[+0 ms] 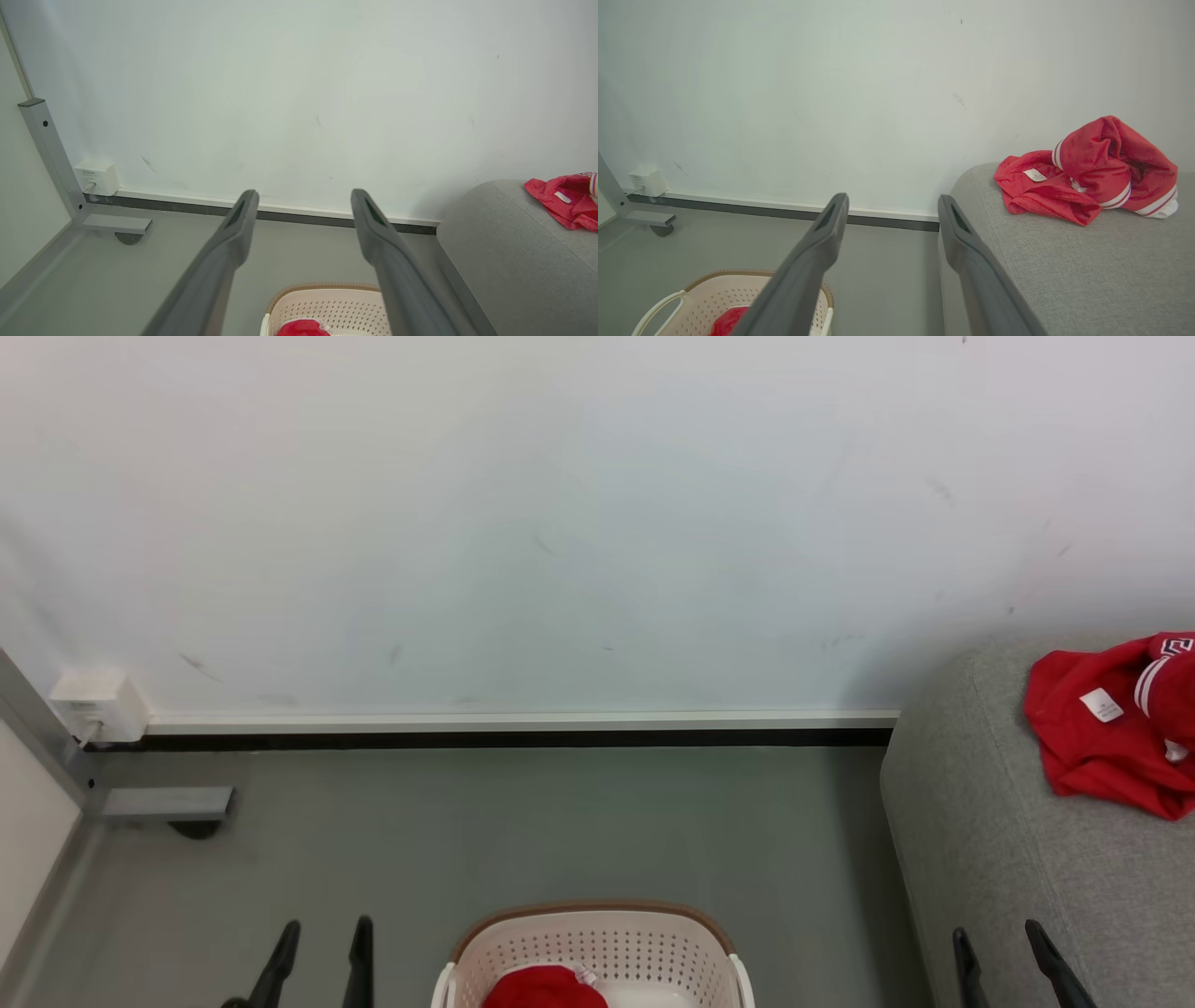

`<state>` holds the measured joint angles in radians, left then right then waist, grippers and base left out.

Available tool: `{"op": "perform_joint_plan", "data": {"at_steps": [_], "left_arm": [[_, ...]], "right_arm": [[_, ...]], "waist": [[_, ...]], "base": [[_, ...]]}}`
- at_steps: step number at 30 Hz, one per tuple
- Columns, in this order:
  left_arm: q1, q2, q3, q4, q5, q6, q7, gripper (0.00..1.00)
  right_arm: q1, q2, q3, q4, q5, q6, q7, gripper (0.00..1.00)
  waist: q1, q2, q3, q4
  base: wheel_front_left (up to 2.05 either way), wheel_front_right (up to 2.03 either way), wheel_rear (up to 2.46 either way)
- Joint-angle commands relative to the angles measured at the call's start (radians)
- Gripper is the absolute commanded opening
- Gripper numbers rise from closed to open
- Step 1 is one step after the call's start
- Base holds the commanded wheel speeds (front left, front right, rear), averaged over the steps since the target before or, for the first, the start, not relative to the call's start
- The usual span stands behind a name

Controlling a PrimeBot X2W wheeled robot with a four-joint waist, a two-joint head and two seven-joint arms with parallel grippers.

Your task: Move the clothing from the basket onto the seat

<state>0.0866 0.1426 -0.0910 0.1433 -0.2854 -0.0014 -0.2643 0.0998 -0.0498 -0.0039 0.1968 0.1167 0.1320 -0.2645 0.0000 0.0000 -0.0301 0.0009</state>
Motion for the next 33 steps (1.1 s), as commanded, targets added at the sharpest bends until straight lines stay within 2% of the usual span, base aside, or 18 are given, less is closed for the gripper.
{"op": "perform_joint_plan", "data": {"at_steps": [1,6,13,33], "left_arm": [[0.021,-0.008,0.018,0.006,0.019,-0.011,0.0,1.0],[0.048,-0.047,0.076,0.011,0.058,-0.047,0.0,1.0],[0.038,-0.074,0.093,0.016,0.078,-0.089,0.0,1.0],[0.03,-0.089,0.106,0.022,0.102,-0.12,0.0,1.0]], "right_arm": [[0.002,-0.002,0.006,0.006,0.009,-0.003,0.0,1.0],[0.003,-0.002,0.015,0.01,0.021,-0.003,0.0,1.0],[-0.009,-0.001,0.017,0.01,0.029,-0.003,0.0,1.0],[-0.006,-0.001,0.022,0.004,0.035,-0.003,0.0,1.0]], "waist": [[0.0,0.0,-0.003,-0.003],[0.0,0.0,-0.01,-0.002],[0.0,0.0,-0.006,-0.005],[0.0,0.0,0.002,-0.008]], "base": [[0.0,0.0,0.0],[0.0,0.0,0.0],[0.0,0.0,0.0],[0.0,0.0,0.0]]}}
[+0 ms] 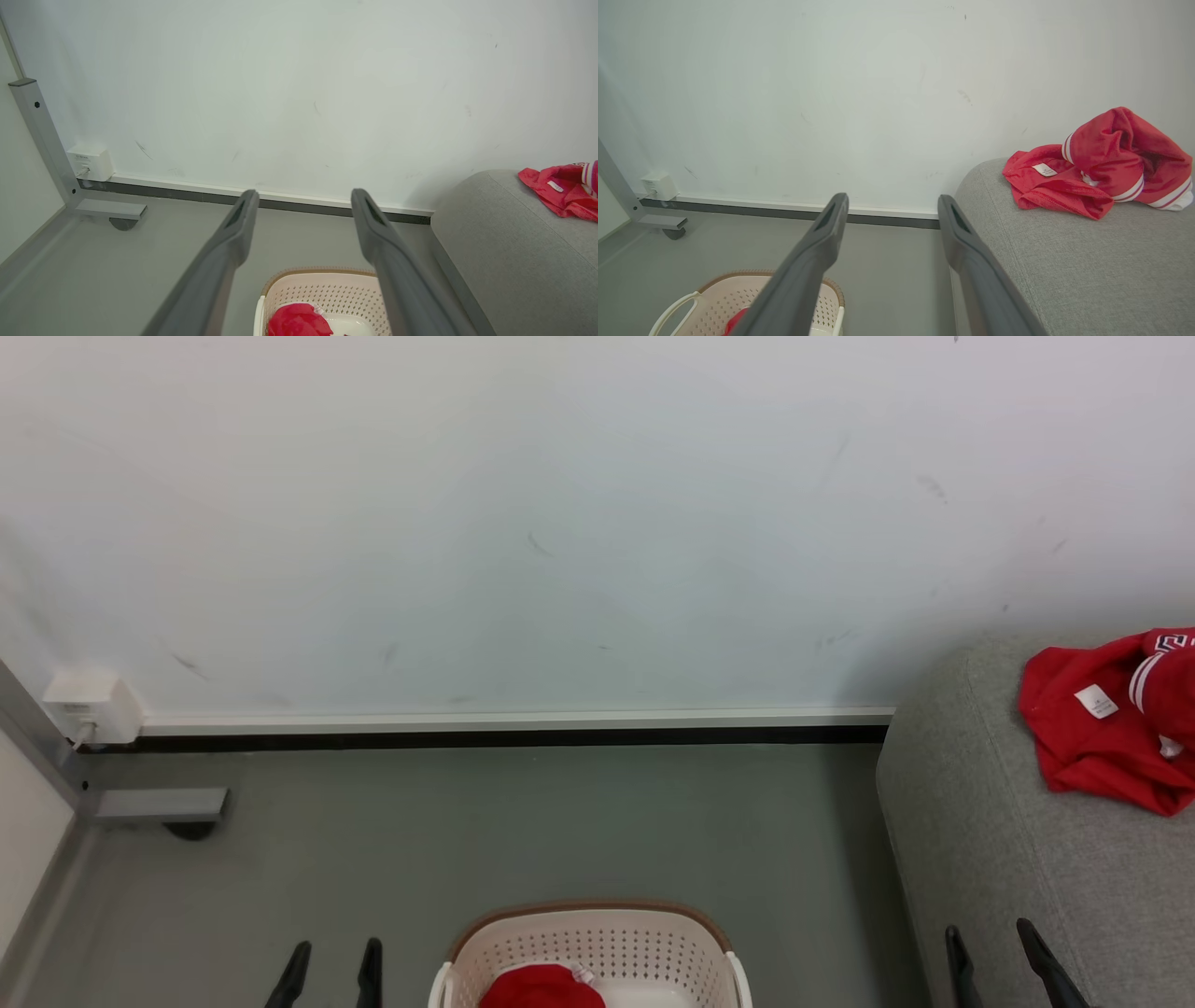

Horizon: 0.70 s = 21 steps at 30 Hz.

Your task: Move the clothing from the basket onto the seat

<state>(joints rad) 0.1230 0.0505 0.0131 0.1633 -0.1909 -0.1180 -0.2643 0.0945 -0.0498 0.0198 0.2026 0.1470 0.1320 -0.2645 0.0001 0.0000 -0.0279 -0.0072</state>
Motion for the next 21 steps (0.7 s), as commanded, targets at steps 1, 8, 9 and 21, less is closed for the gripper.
{"op": "perform_joint_plan", "data": {"at_steps": [1,8,9,21], "left_arm": [[-0.007,0.002,0.003,0.002,0.008,-0.002,0.0,1.0],[-0.017,0.001,-0.005,-0.003,0.018,-0.004,0.0,1.0],[-0.021,0.001,-0.008,-0.004,0.02,-0.005,0.0,1.0],[-0.215,0.031,-0.176,0.077,0.055,-0.012,0.0,1.0]], "right_arm": [[0.0,-0.001,-0.003,-0.002,0.005,-0.003,0.0,1.0],[-0.008,-0.001,-0.011,-0.011,0.002,-0.003,0.0,1.0],[-0.011,-0.001,-0.012,-0.014,0.001,-0.003,0.0,1.0],[-0.121,-0.001,-0.032,-0.088,-0.015,-0.003,0.0,1.0]], "waist": [[-0.0001,0.0,0.001,-0.001],[-0.0001,0.0,0.018,-0.008],[-0.0001,0.0,0.023,-0.009],[-0.0001,0.0,0.25,-0.055]], "base": [[0.0,0.0,0.0],[0.0,0.0,0.0],[0.0,0.0,0.0],[0.0,0.0,0.0]]}}
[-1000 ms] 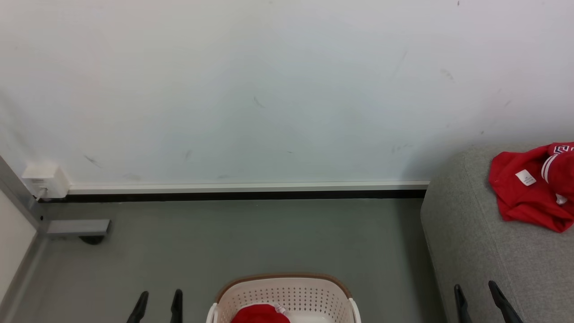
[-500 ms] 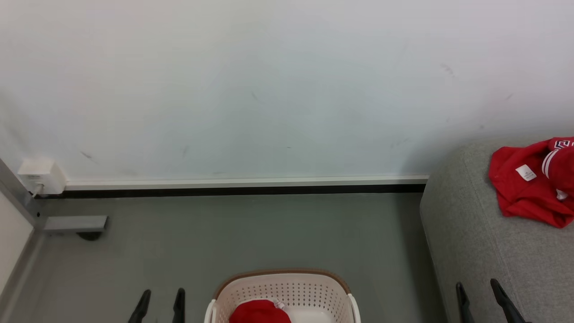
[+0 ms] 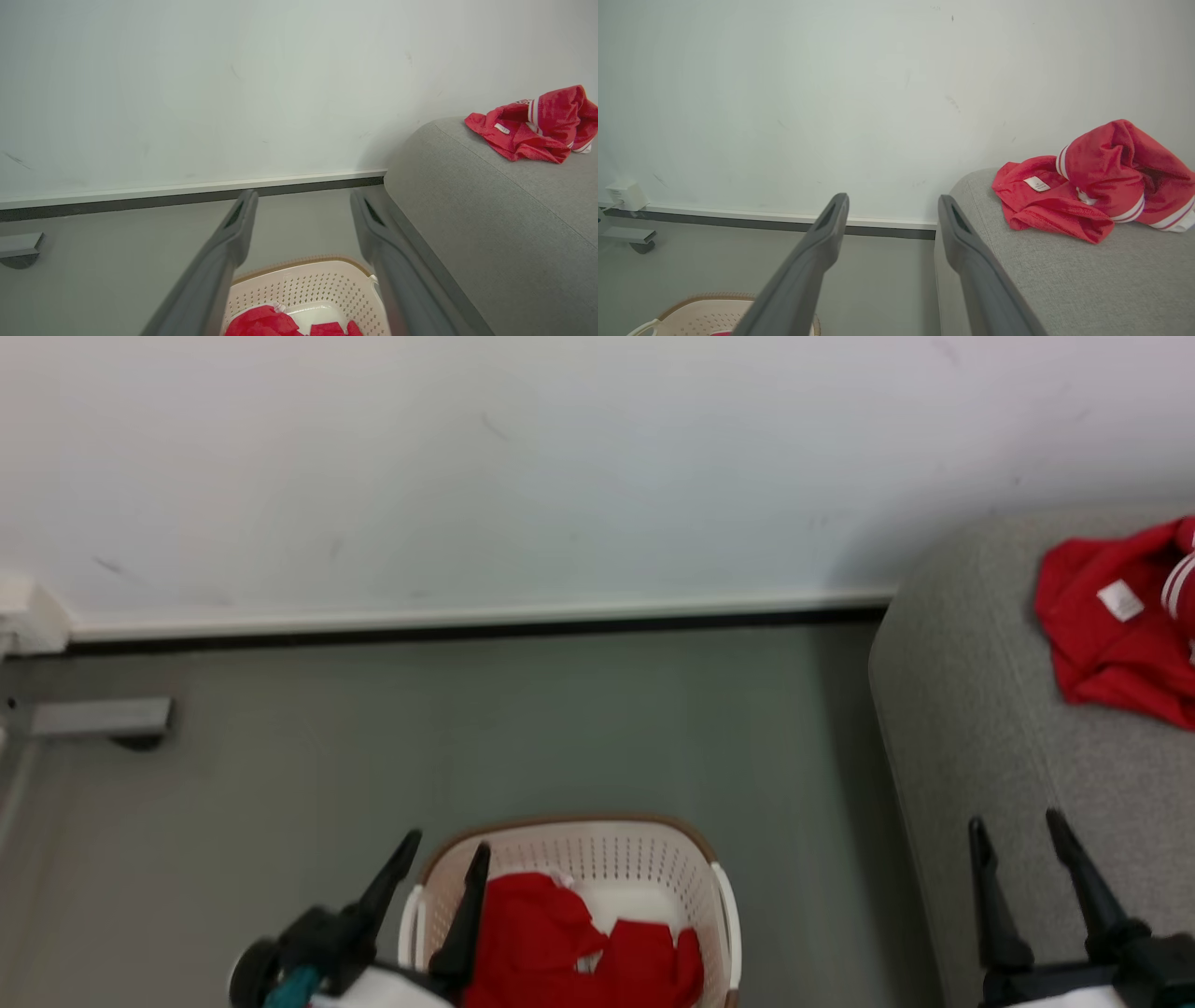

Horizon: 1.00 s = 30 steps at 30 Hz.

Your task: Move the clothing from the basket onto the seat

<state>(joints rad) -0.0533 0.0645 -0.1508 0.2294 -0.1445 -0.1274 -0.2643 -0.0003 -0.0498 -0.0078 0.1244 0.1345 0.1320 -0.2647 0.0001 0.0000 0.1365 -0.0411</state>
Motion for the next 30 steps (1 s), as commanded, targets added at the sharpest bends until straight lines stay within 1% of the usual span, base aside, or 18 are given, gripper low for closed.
{"op": "perform_joint_plan", "data": {"at_steps": [1,3,6,10,16,19,25,30], "left_arm": [[-0.07,0.022,-0.036,0.027,0.007,-0.003,0.0,1.0],[-0.135,0.041,-0.09,0.071,0.008,-0.004,0.011,1.0],[-0.244,0.066,-0.173,0.142,-0.011,-0.003,0.062,1.0],[-0.378,0.081,-0.271,0.236,-0.021,-0.001,0.121,1.0],[-0.541,0.089,-0.363,0.406,-0.003,-0.001,0.212,1.0],[-0.604,0.076,-0.385,0.492,-0.022,-0.001,0.25,1.0],[-0.709,0.06,-0.398,0.656,-0.014,0.001,0.292,1.0],[-0.763,0.055,-0.406,0.763,-0.012,0.009,0.284,1.0]], "right_arm": [[-0.039,-0.001,-0.007,-0.017,-0.001,-0.003,0.0,1.0],[-0.063,-0.001,-0.014,-0.028,0.006,-0.003,0.001,1.0],[-0.105,-0.001,-0.011,-0.049,0.011,-0.003,0.001,1.0],[-0.151,-0.001,0.003,-0.068,0.016,-0.003,0.001,1.0],[-0.212,-0.001,0.005,-0.093,0.02,-0.003,0.001,1.0],[-0.235,-0.001,-0.001,-0.113,0.023,-0.003,0.001,1.0],[-0.272,-0.001,-0.017,-0.152,0.028,-0.003,0.001,1.0],[-0.284,-0.001,-0.012,-0.157,0.031,-0.003,0.001,1.0]], "waist": [[-0.0001,0.0,0.112,-0.027],[-0.0001,0.0,0.166,-0.037],[-0.0001,0.0,0.249,-0.051],[-0.0001,0.0,0.344,-0.065],[-0.0001,0.0,0.451,-0.09],[-0.0001,0.0,0.499,-0.098],[-0.0001,0.0,0.598,-0.107],[-0.0001,0.0,0.658,-0.118]], "base": [[0.0,0.0,0.0],[0.0,0.0,0.0],[0.0,0.0,0.0],[0.0,0.0,0.0],[0.0,0.0,0.0],[0.0,0.0,0.0],[0.0,0.0,0.0],[0.0,0.0,0.0]]}}
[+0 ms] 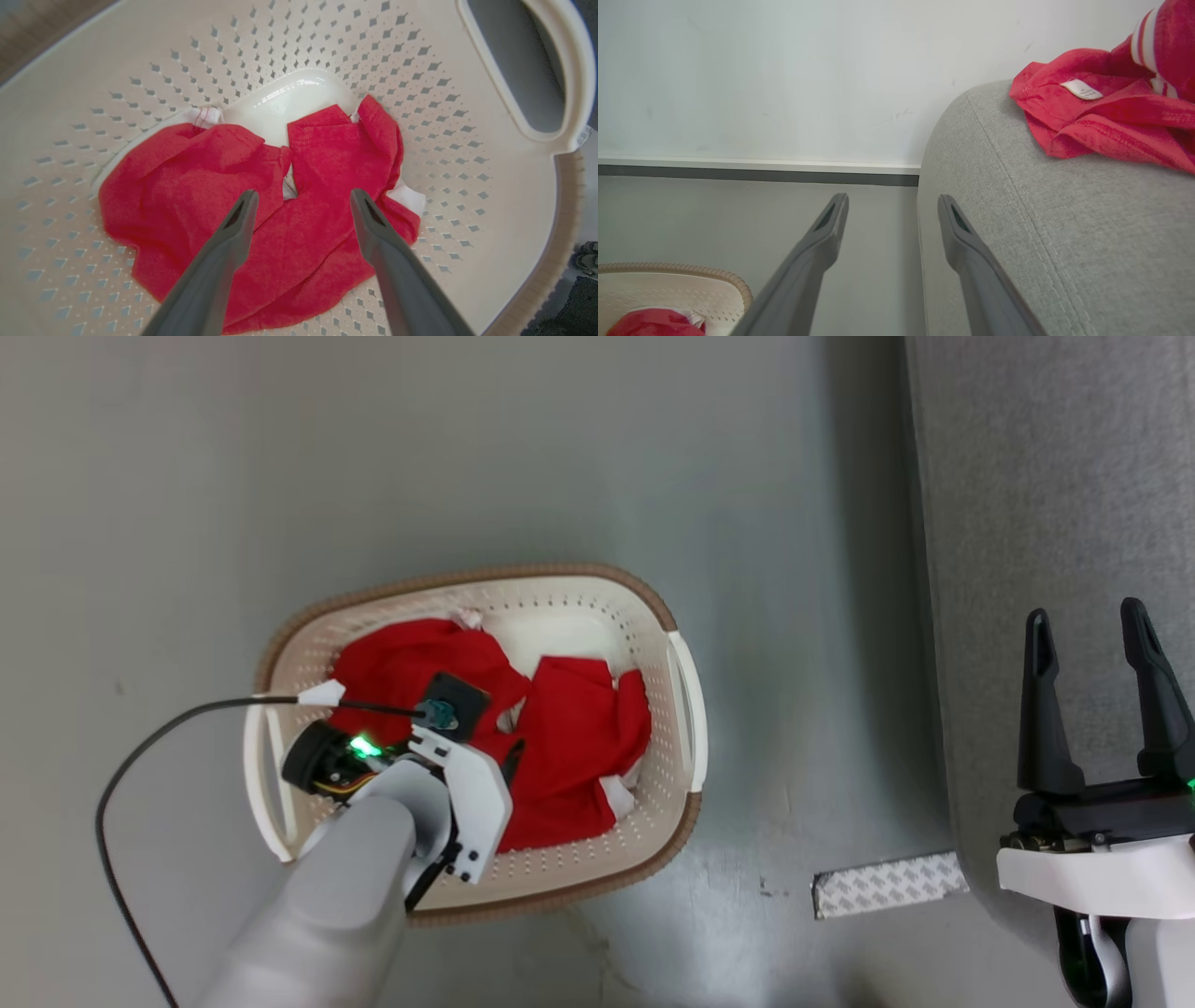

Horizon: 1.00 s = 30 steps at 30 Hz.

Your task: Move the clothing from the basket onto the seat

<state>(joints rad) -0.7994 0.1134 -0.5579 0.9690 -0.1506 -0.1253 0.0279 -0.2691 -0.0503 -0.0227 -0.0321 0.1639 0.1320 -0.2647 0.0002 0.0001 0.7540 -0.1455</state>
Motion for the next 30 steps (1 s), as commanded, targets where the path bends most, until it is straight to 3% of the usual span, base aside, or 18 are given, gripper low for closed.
{"op": "perform_joint_plan", "data": {"at_steps": [1,15,30], "left_arm": [[-0.023,0.006,-0.001,0.042,-0.005,0.01,-0.012,1.0],[-0.133,-0.014,-0.014,0.199,-0.019,0.016,-0.089,1.0],[-0.257,0.013,-0.052,0.274,0.009,0.028,-0.125,1.0]], "right_arm": [[-0.016,0.0,0.006,0.0,0.003,-0.003,0.001,1.0],[-0.014,0.0,0.002,-0.035,0.006,-0.003,0.001,1.0],[-0.006,0.0,0.019,-0.07,0.029,0.001,0.002,1.0]], "waist": [[-0.0002,-0.0001,0.05,-0.017],[-0.0002,-0.0001,0.163,-0.035],[-0.0002,-0.0001,0.282,-0.049]], "base": [[0.0,0.0,0.0],[0.0,0.0,0.0],[0.0,0.0,0.0]]}}
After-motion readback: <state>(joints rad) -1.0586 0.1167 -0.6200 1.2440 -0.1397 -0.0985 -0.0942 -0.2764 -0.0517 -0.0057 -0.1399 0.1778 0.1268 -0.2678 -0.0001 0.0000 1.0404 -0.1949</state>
